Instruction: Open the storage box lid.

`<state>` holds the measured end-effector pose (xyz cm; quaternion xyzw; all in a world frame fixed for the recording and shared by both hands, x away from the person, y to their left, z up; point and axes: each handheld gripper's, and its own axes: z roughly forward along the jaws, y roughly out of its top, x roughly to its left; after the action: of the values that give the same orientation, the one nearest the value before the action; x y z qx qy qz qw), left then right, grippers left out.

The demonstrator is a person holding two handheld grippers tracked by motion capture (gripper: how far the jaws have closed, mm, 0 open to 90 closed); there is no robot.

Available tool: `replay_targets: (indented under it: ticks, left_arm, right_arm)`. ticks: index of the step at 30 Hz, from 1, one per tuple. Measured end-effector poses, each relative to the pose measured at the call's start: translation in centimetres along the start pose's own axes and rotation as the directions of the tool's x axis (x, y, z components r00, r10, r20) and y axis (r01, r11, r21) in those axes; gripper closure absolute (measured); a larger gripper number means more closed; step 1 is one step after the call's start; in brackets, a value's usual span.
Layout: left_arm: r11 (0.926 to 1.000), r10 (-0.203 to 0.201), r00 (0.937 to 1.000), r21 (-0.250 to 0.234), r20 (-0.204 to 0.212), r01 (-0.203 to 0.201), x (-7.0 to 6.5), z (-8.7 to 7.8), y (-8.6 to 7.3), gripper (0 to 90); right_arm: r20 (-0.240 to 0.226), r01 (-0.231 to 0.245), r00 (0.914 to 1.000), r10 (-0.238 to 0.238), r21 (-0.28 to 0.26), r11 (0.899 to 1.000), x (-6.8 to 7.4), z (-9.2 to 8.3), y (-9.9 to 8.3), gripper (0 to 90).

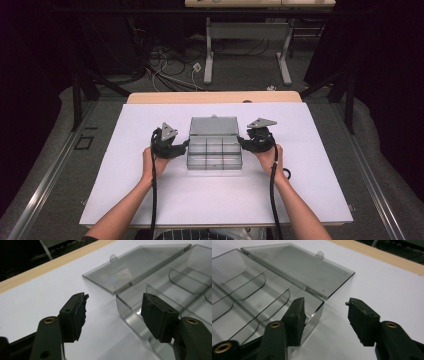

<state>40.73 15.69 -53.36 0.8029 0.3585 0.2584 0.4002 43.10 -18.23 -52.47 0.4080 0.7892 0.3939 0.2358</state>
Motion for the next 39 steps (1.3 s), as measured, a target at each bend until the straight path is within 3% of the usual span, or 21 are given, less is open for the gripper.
replay_targets:
  ticks: [3, 5, 11, 17, 21, 24, 34, 39]
  left_arm:
    - [0.9987, 0.036, 0.9993, 0.037, -0.009, -0.036, 0.0, -1.1, -0.5, 31.5]
    - [0.999, 0.013, 0.9999, 0.042, 0.002, -0.013, 0.3, -2.0, -0.8, 28.4]
    - [0.9964, 0.004, 0.9998, 0.085, 0.021, -0.006, 0.6, -3.5, -2.1, 21.0]
    - [0.9895, 0.017, 0.999, 0.143, 0.041, -0.023, 0.0, -4.8, -3.6, 16.1]
    - [0.988, 0.05, 0.9985, 0.145, 0.024, -0.053, -0.4, -6.2, -4.0, 15.0]
    - [0.9881, 0.055, 0.9985, 0.144, 0.006, -0.055, -0.5, -7.0, -4.2, 13.2]
    - [0.9868, 0.053, 0.9985, 0.152, 0.009, -0.054, -0.9, -8.9, -5.3, 8.6]
    - [0.9857, 0.059, 0.9982, 0.157, 0.013, -0.06, -1.1, -9.6, -5.7, 6.0]
  right_arm:
    - [-0.02, 0.02, 0.9996, -0.019, 0.022, 1.0, 0.3, -0.7, -0.2, 40.4]
    - [-0.031, 0.03, 0.9991, -0.03, 0.026, 0.999, 0.5, -1.0, -0.4, 37.6]
    - [-0.063, 0.032, 0.9976, -0.028, 0.062, 0.998, 0.9, -1.7, -0.9, 28.9]
    - [-0.092, 0.055, 0.9948, -0.043, 0.122, 0.991, 1.2, -2.1, -1.3, 23.0]
    - [-0.099, 0.037, 0.9947, -0.027, 0.101, 0.994, 1.1, -2.9, -1.7, 21.0]
    - [-0.104, 0.04, 0.9942, -0.027, 0.12, 0.992, 1.0, -3.7, -2.1, 20.0]
    - [-0.124, 0.055, 0.9915, -0.038, 0.135, 0.989, 1.5, -5.5, -3.5, 15.3]
    - [-0.106, 0.057, 0.9934, -0.042, 0.142, 0.988, 1.2, -6.5, -4.4, 14.3]
